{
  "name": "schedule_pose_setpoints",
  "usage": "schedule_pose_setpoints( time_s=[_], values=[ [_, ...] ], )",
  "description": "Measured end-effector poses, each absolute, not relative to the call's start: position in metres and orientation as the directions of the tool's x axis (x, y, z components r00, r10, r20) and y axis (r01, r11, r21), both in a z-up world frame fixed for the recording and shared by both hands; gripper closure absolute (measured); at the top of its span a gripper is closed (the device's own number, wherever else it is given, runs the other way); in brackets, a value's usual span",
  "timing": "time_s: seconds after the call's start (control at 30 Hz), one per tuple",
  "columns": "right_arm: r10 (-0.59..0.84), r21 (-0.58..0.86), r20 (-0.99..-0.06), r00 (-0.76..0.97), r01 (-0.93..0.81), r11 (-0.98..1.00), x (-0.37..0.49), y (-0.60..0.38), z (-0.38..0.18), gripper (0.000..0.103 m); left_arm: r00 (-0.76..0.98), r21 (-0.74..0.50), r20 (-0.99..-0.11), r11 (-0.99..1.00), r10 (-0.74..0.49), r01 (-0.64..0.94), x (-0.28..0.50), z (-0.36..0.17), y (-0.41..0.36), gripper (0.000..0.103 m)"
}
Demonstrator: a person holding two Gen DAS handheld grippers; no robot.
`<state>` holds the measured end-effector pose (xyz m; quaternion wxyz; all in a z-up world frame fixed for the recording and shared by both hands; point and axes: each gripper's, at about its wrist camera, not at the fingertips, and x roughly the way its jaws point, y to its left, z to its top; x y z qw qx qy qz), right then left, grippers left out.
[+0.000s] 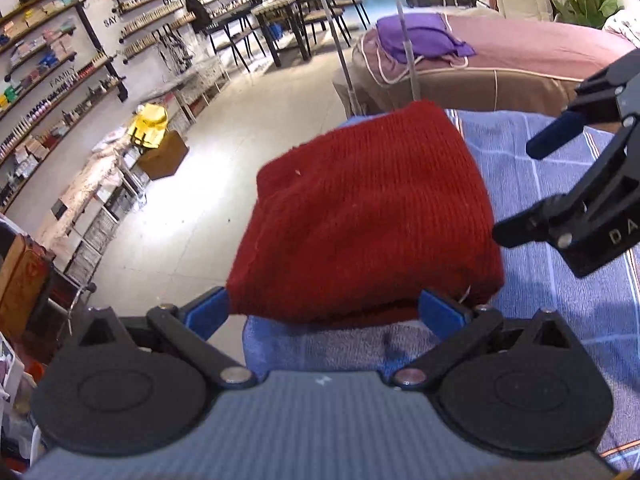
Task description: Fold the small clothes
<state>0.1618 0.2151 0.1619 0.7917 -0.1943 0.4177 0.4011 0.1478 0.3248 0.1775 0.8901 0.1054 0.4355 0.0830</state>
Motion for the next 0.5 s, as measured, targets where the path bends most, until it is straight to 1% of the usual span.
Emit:
schedule_pose_setpoints(
  time_s=[0.13, 0.33, 0.5],
  values=[
    [0.47, 0.043, -0.823, 0.318, -0.79, 0.611, 0.162, 0.217, 0.16, 0.0, 0.594, 0.253, -0.767, 0.965, 0.242, -0.066, 0.15, 0.166, 0.338, 0.0],
    [0.437, -0.001, -0.833, 0.339, -0.791, 0.612, 0.157, 0.226, 0.158, 0.0, 0.61, 0.253, -0.754, 0.965, 0.244, -0.073, 0.153, 0.164, 0.351, 0.0],
    [0.433, -0.004, -0.83, 0.352, -0.781, 0.625, 0.155, 0.225, 0.16, 0.0, 0.632, 0.271, -0.732, 0.96, 0.255, -0.073, 0.15, 0.164, 0.352, 0.0]
  ],
)
